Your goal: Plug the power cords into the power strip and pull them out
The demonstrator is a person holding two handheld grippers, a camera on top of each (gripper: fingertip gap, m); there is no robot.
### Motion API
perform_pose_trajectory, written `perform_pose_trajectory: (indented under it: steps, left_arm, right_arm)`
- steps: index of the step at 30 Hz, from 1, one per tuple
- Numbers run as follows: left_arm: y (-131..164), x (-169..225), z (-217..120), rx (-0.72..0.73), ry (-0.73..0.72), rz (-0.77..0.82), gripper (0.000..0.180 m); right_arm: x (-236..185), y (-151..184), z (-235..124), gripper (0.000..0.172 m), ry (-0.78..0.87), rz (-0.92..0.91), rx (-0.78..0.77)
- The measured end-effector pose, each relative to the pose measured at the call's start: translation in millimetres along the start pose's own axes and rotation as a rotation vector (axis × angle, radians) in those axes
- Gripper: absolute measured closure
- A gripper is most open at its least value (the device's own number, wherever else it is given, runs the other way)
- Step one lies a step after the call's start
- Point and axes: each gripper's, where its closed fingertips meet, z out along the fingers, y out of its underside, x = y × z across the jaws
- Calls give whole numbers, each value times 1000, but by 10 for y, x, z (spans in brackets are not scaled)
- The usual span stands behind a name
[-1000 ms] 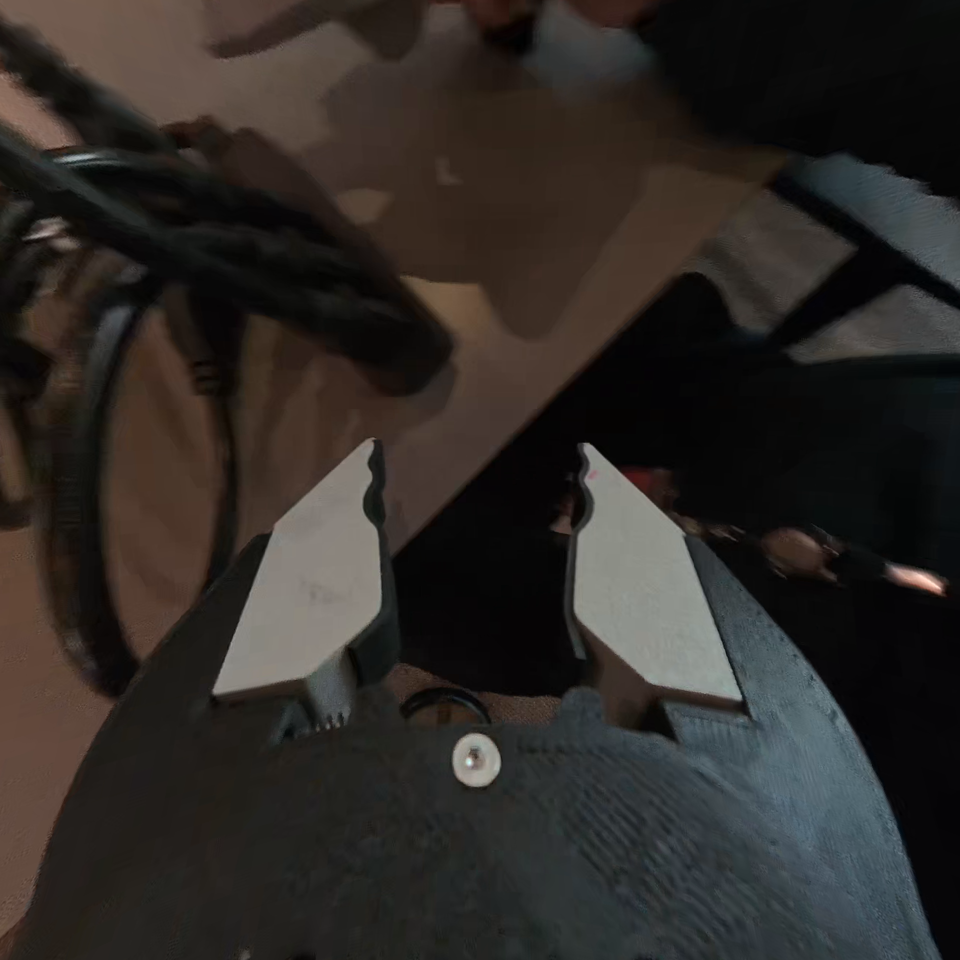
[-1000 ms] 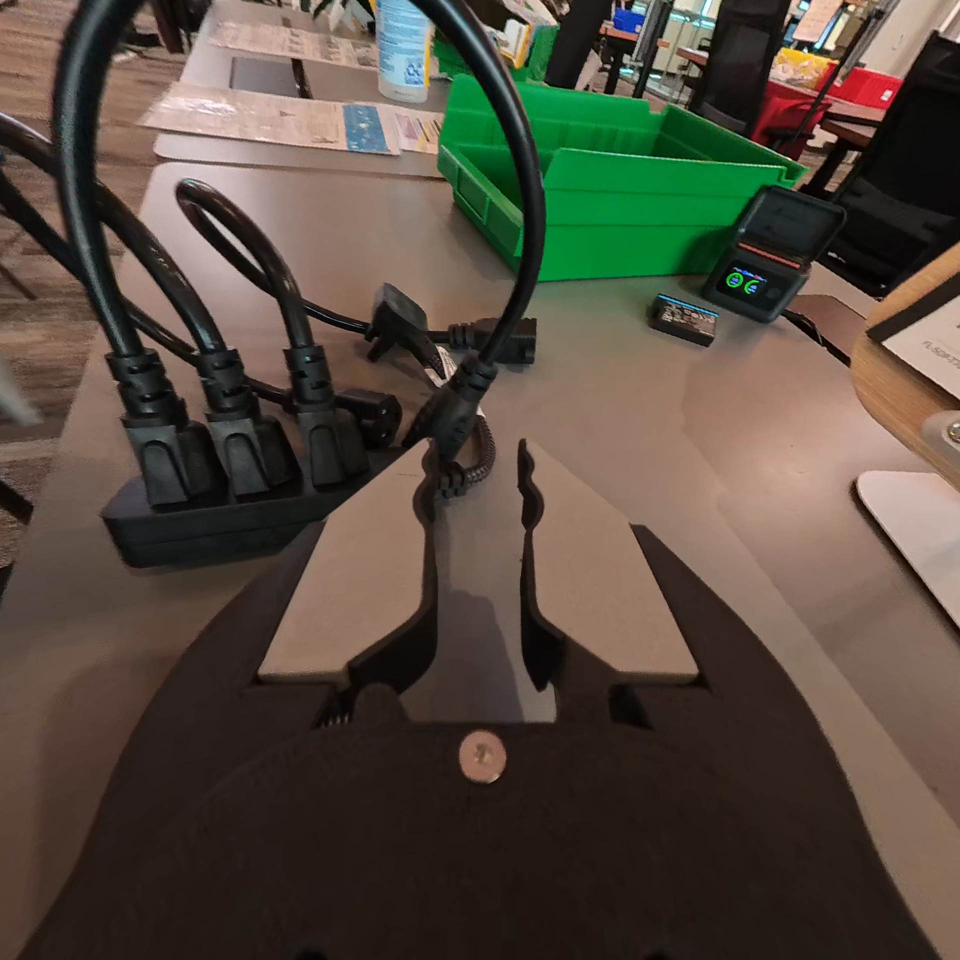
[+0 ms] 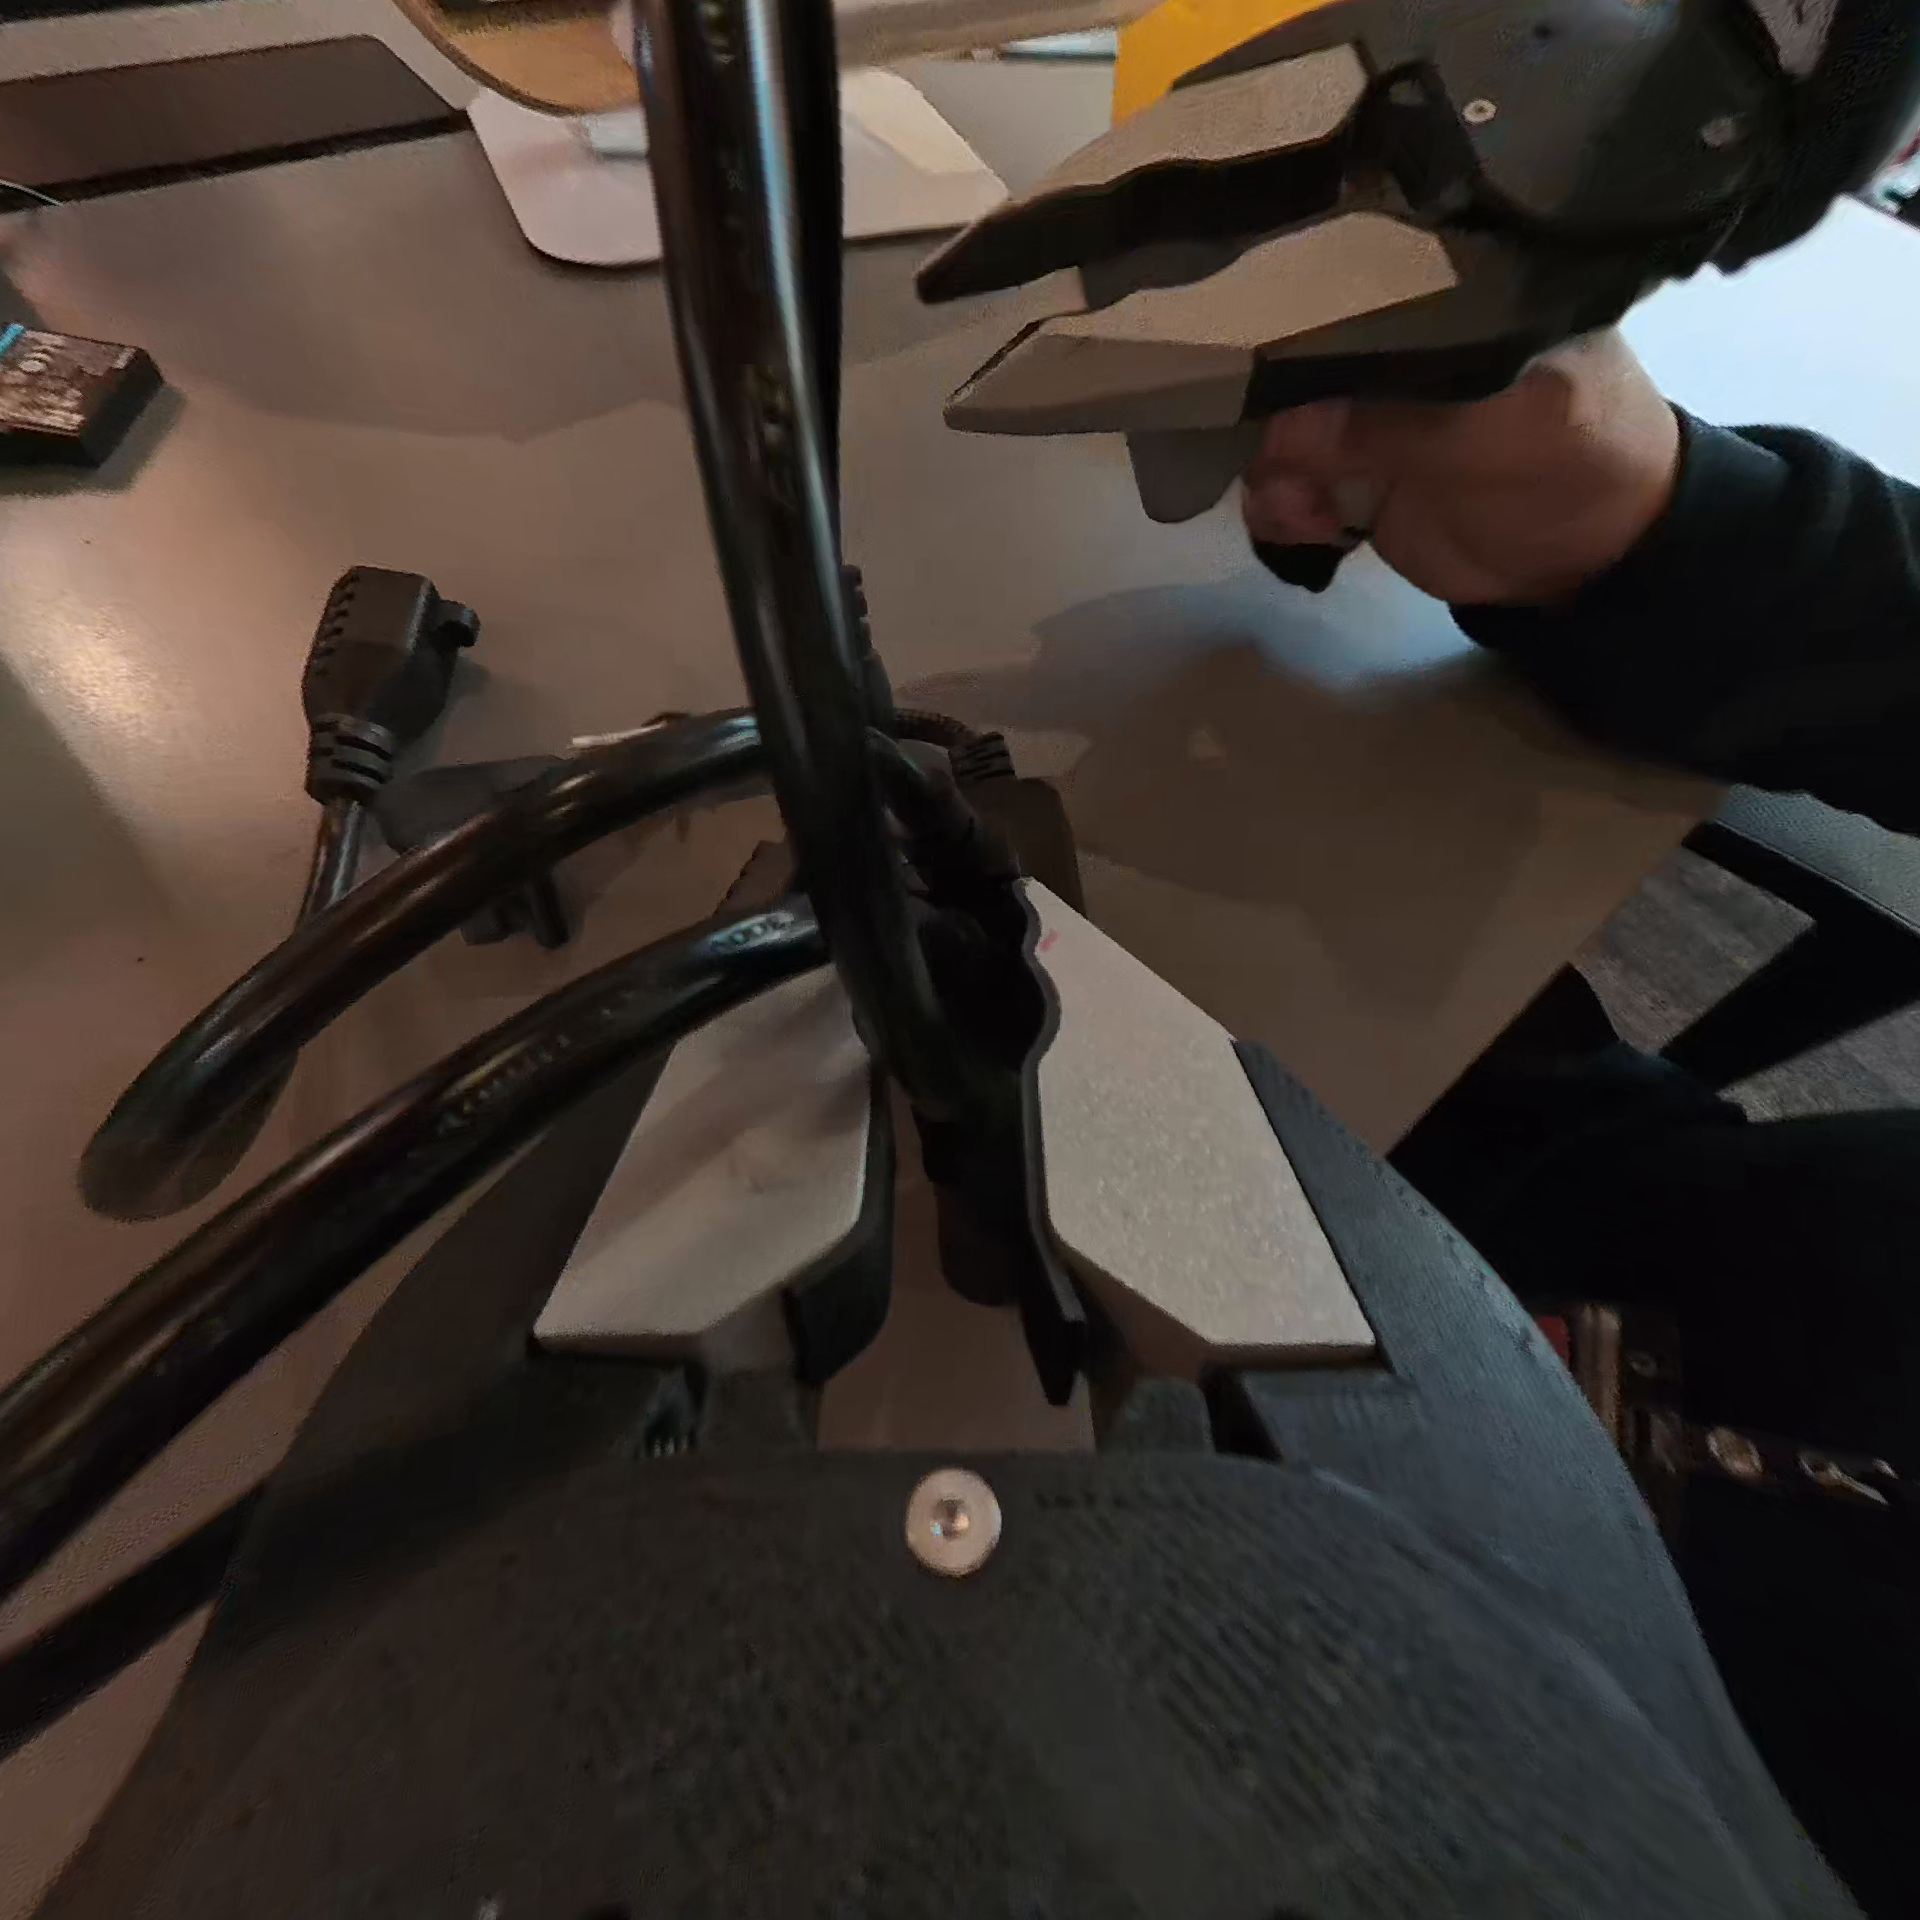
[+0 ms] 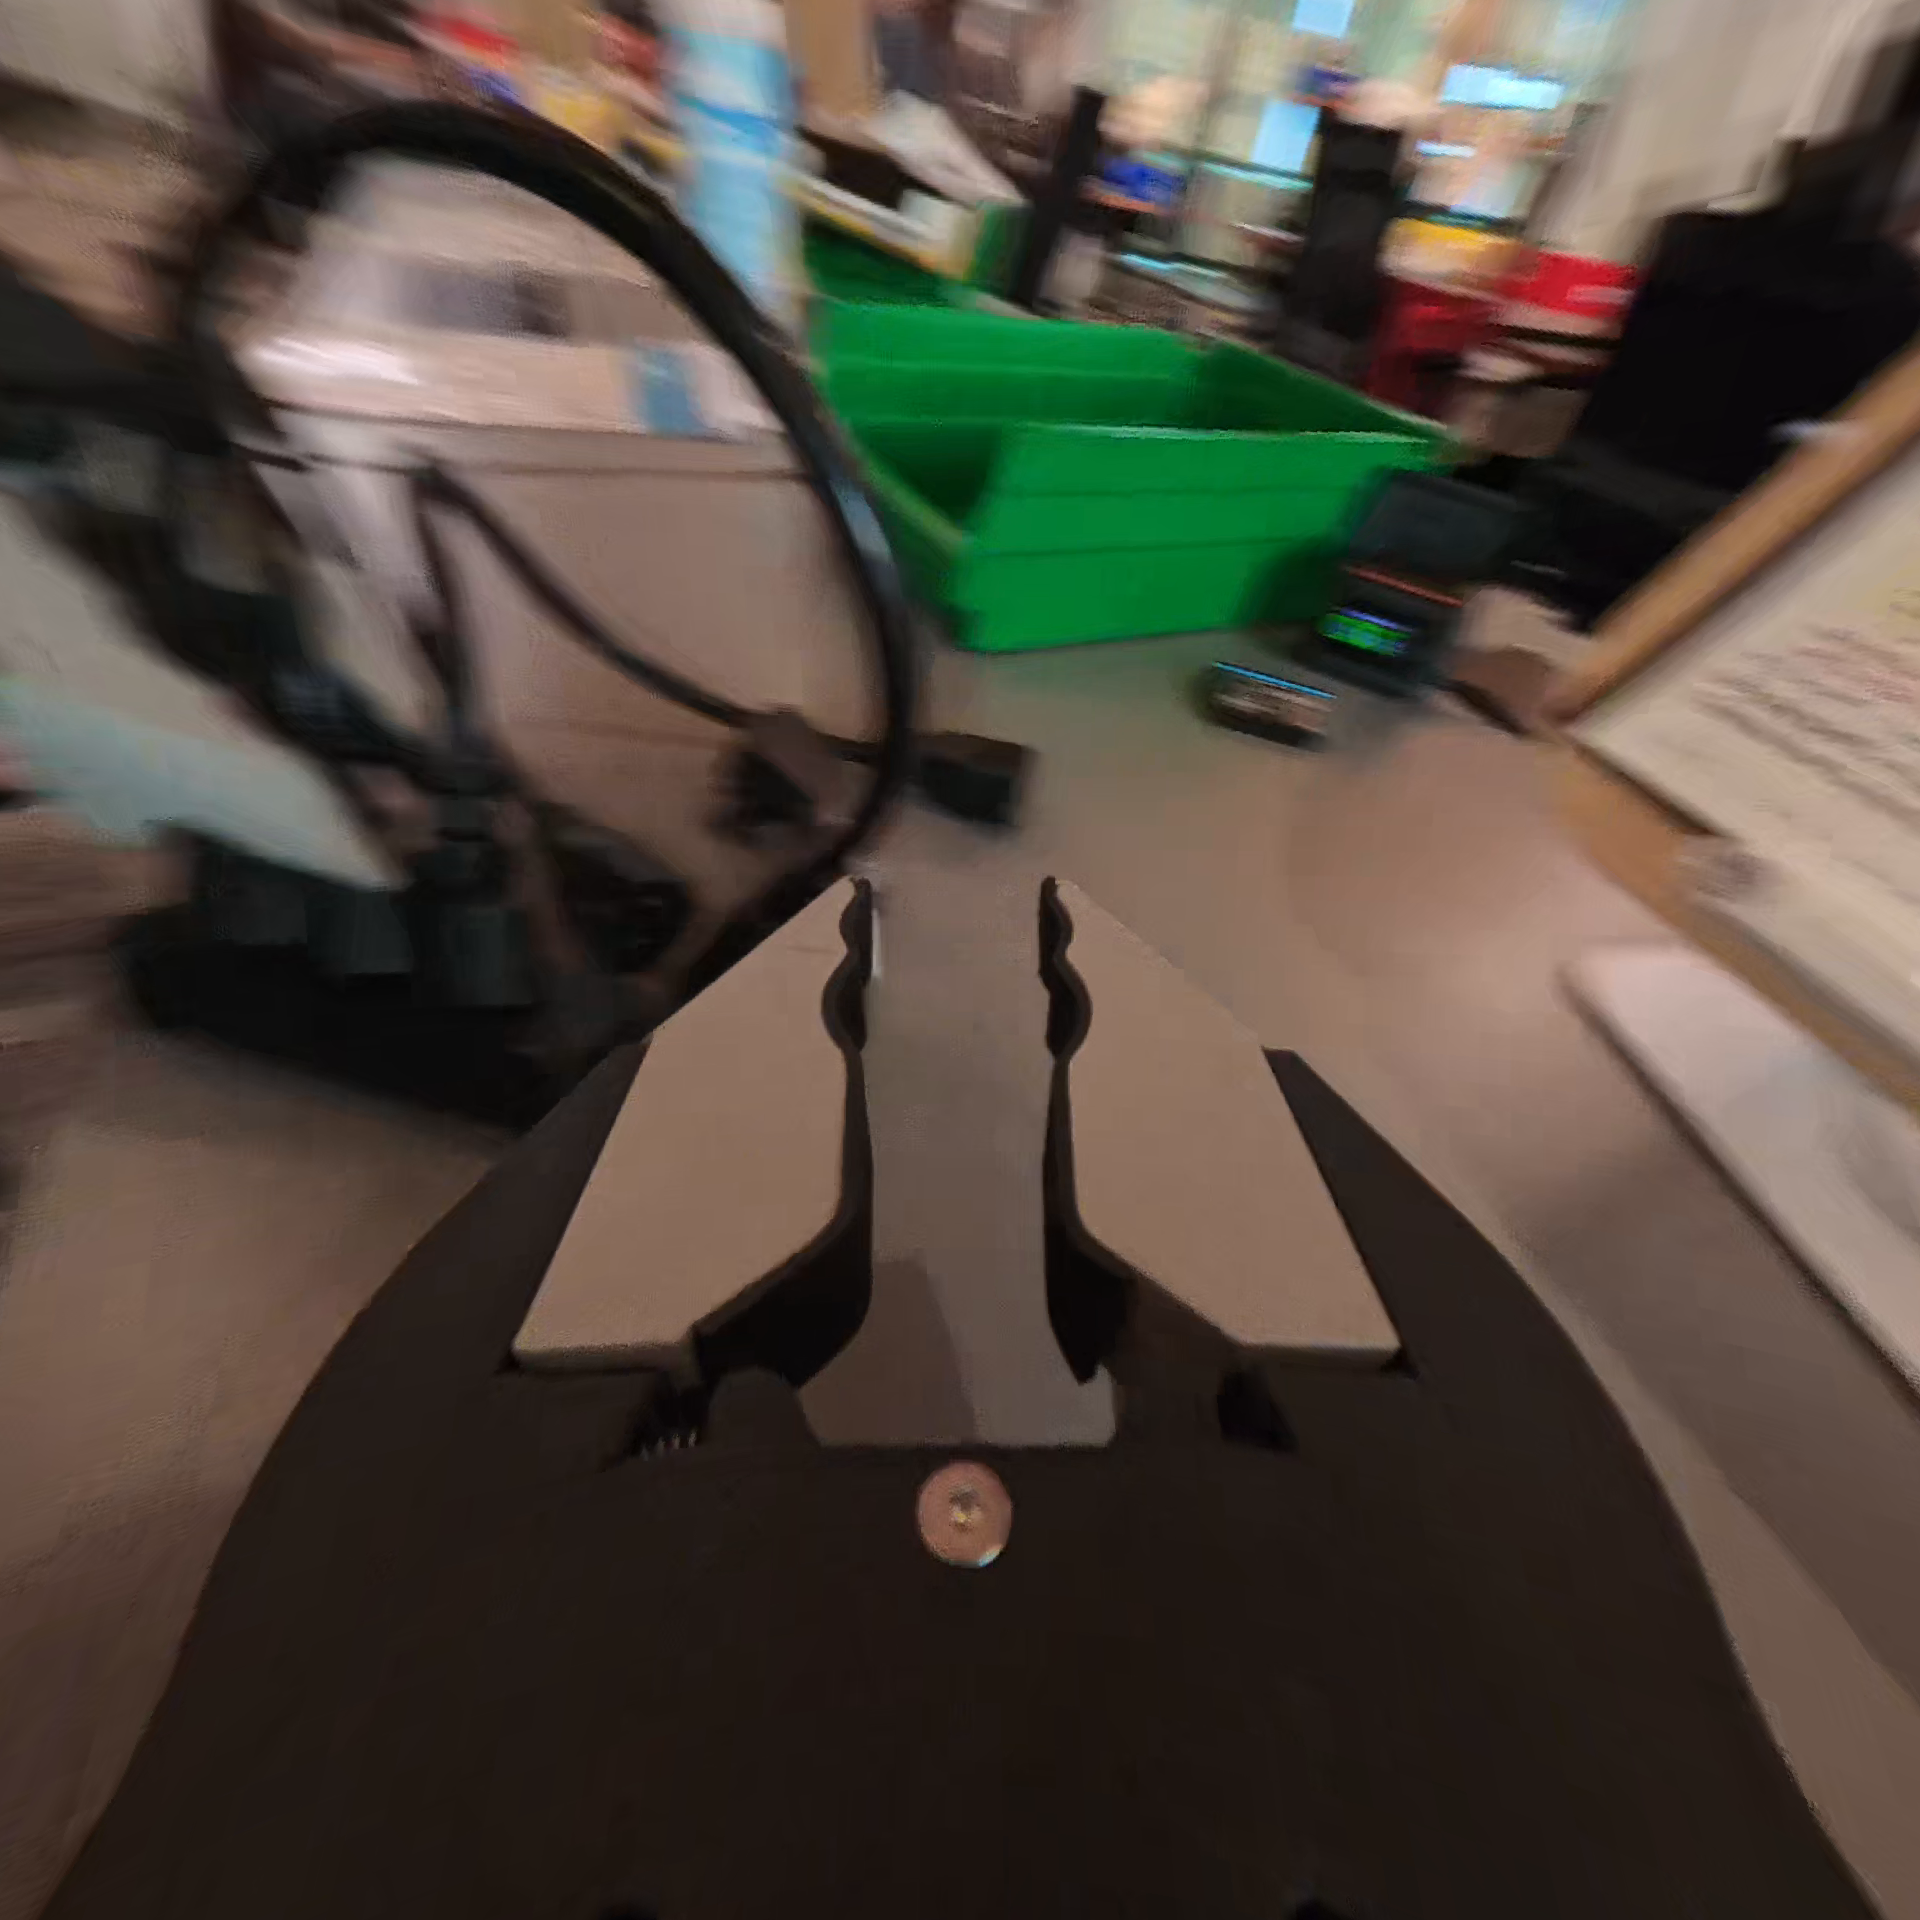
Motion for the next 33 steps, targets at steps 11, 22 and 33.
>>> perform_pose_trajectory:
  steps: [11, 22, 33]
  left_arm:
    - [-11, 14, 56, 6, -15, 18, 158]
    - [49, 240, 14, -40, 76, 188, 160]
    - [137, 416, -90, -62, 171, 327, 160]
  right_arm:
    - [347, 223, 10, 121, 275, -104, -137]
    - [199, 219, 58, 110, 164, -87, -120]
    - [-661, -58, -89, 147, -325, -153, 75]
